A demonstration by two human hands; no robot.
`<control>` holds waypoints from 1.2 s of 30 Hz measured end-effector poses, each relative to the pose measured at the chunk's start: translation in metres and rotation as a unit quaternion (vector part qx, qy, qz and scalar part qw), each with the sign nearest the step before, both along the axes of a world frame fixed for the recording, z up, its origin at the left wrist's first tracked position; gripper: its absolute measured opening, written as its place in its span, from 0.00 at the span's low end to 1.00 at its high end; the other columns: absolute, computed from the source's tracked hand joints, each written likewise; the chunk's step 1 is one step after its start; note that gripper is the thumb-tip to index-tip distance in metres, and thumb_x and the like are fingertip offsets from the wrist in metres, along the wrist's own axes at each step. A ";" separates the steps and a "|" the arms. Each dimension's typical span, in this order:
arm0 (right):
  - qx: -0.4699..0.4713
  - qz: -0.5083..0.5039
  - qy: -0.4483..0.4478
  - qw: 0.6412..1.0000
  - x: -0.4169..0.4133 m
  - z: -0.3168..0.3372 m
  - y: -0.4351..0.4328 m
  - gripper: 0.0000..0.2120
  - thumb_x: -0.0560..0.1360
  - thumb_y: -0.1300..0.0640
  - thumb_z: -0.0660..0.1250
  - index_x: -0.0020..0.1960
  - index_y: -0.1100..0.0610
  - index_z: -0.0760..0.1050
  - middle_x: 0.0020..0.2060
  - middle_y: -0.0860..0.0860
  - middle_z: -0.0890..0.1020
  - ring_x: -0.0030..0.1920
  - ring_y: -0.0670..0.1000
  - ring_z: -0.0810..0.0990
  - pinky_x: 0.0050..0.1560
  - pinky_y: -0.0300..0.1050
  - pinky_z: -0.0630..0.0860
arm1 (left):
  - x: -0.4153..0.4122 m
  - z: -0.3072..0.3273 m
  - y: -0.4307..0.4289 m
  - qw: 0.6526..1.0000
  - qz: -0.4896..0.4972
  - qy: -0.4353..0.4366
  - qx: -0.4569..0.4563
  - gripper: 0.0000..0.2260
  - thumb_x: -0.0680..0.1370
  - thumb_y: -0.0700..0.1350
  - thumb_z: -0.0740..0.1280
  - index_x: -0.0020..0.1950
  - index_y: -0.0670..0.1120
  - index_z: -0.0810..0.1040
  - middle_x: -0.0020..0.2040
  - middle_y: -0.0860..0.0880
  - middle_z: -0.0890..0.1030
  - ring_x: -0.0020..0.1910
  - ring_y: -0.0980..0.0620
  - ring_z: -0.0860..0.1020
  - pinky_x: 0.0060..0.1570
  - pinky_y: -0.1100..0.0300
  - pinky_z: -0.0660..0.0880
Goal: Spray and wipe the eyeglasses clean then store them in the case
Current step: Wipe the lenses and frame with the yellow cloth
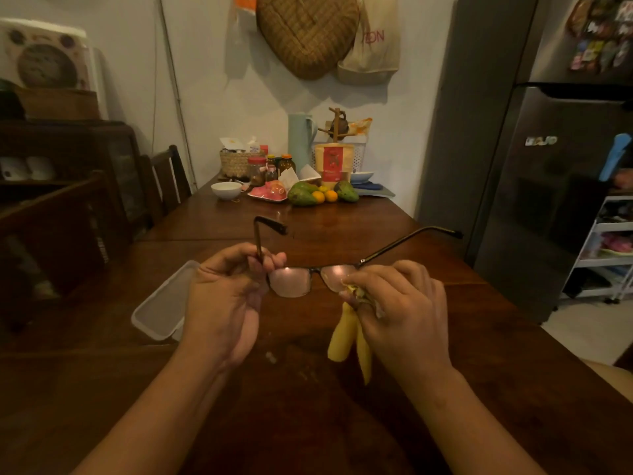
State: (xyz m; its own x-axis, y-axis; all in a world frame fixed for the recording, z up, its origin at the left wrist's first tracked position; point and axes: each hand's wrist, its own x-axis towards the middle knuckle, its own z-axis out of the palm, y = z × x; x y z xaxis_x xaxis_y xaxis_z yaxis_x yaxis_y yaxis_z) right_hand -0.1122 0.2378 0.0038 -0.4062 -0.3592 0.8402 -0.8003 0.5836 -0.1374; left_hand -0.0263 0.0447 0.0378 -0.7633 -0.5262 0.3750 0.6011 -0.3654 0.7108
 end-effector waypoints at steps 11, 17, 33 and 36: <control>-0.020 0.067 0.055 0.996 -0.010 -0.007 0.003 0.16 0.70 0.60 0.75 0.56 0.46 0.83 0.53 0.41 0.83 0.54 0.51 0.75 0.45 0.50 0.68 | 0.001 0.002 0.002 1.000 0.013 -0.006 0.010 0.05 0.62 0.40 0.73 0.37 0.43 0.83 0.35 0.46 0.82 0.41 0.48 0.83 0.45 0.59 0.81; -0.089 0.090 -0.030 0.992 -0.010 -0.012 -0.004 0.14 0.72 0.56 0.72 0.57 0.47 0.82 0.52 0.40 0.82 0.53 0.47 0.73 0.43 0.54 0.75 | 0.003 0.005 0.017 0.993 0.109 -0.034 -0.016 0.09 0.67 0.35 0.67 0.35 0.47 0.84 0.34 0.48 0.83 0.39 0.53 0.82 0.41 0.62 0.80; 0.074 0.045 0.016 0.996 0.020 -0.003 -0.017 0.18 0.77 0.45 0.60 0.64 0.42 0.77 0.62 0.40 0.78 0.61 0.49 0.69 0.52 0.49 0.63 | 0.005 0.004 0.033 0.990 0.100 -0.092 0.030 0.15 0.76 0.27 0.59 0.43 0.42 0.81 0.37 0.46 0.83 0.41 0.51 0.82 0.48 0.58 0.79; 0.073 0.064 0.020 0.995 0.020 -0.007 -0.022 0.19 0.77 0.48 0.60 0.67 0.44 0.75 0.61 0.42 0.78 0.60 0.50 0.70 0.52 0.47 0.64 | 0.005 0.002 0.032 0.991 0.092 -0.087 0.038 0.16 0.76 0.27 0.59 0.44 0.42 0.82 0.40 0.44 0.83 0.43 0.49 0.82 0.48 0.59 0.79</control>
State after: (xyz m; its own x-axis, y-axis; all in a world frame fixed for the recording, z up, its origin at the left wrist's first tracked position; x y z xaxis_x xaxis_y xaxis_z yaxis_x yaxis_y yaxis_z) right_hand -0.0918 0.2162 -0.0028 -0.3175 -0.5249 0.7897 -0.8721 0.4887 -0.0259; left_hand -0.0216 0.0766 0.0399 -0.7020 -0.6838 0.1991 0.5328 -0.3187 0.7840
